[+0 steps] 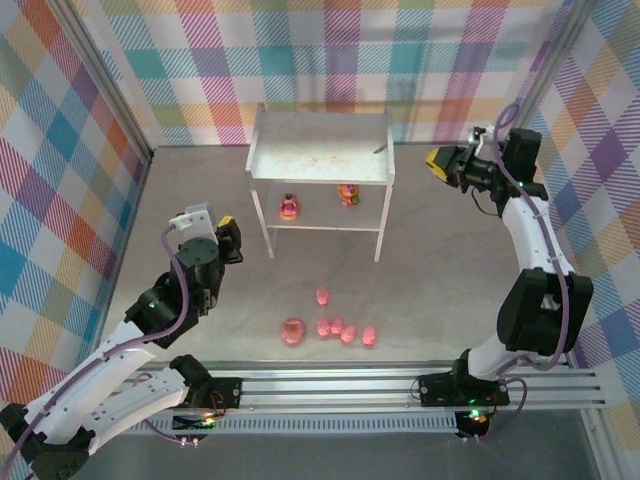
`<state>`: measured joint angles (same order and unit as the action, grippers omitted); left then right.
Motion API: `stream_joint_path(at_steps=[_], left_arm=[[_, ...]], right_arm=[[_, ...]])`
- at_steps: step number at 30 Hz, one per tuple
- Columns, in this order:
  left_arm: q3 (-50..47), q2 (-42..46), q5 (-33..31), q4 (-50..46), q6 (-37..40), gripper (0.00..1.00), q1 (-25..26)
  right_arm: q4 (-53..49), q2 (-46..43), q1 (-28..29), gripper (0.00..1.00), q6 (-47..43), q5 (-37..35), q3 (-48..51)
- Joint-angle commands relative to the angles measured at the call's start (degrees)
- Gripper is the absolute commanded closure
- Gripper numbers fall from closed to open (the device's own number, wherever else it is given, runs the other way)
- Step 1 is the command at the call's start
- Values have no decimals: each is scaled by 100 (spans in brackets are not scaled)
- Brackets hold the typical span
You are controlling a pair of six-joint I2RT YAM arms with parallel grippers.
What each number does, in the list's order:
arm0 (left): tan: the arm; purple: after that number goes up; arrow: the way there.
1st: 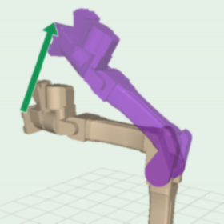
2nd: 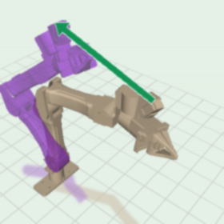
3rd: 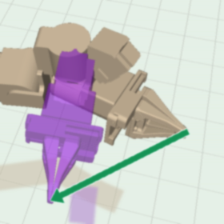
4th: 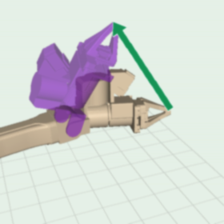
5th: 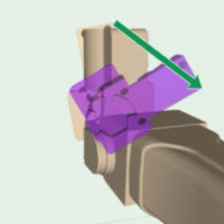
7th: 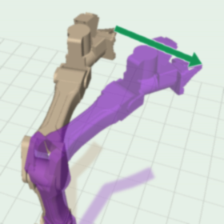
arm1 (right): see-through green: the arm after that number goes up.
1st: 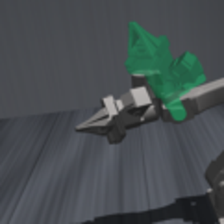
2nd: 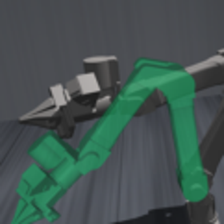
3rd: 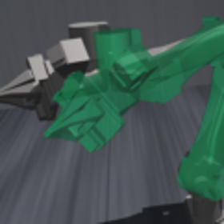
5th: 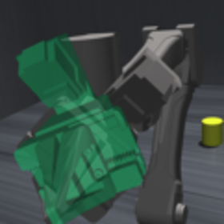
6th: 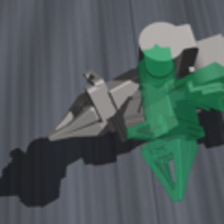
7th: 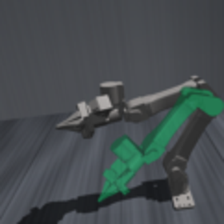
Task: Place and organize the plastic toys onto the shelf
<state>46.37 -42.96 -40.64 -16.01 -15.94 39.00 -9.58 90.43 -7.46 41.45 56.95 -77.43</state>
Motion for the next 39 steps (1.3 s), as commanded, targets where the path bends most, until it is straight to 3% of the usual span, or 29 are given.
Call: stream_joint_path(at_steps=[1,9,22,39], left_arm=[[-146,-88,473,-148,-371,62,-522],[-620,-629,1907,756,-963,63,-1791],[-581,-1363,2062,1318,-902,63,-1947],[-581,-1566,2310,1549,-950,63,-1986]], right_arm=[[-599,375,183,78,-456,384,-158],[-333,863,555,78,-346,252,-284],[-560,1496,1318,78,-507,88,-887],[-116,1703,1561,72,-240,-539,-800]])
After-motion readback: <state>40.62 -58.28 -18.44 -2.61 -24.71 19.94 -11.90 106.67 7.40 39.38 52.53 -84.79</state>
